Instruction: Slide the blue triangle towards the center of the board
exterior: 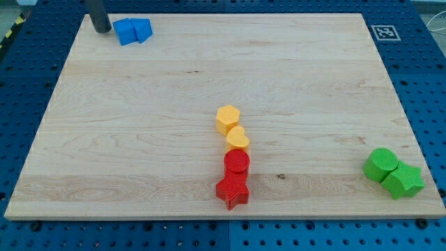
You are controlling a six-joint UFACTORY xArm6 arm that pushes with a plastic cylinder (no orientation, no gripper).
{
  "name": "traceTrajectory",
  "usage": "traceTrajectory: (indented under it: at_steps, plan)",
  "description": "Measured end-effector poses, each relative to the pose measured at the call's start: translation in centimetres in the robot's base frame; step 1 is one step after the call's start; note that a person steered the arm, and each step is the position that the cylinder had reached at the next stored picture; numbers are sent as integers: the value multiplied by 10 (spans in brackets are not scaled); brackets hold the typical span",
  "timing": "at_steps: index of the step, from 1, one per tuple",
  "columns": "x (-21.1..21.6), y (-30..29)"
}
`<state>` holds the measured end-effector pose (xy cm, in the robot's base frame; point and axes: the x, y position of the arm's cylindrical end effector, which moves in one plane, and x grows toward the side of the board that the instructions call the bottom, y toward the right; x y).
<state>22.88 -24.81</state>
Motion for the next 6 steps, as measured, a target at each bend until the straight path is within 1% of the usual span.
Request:
traceTrajectory:
  at_steps: [1,2,5,6]
  plan:
    - [-14,3]
    - [-8,17]
    - [29,92]
    - [35,106]
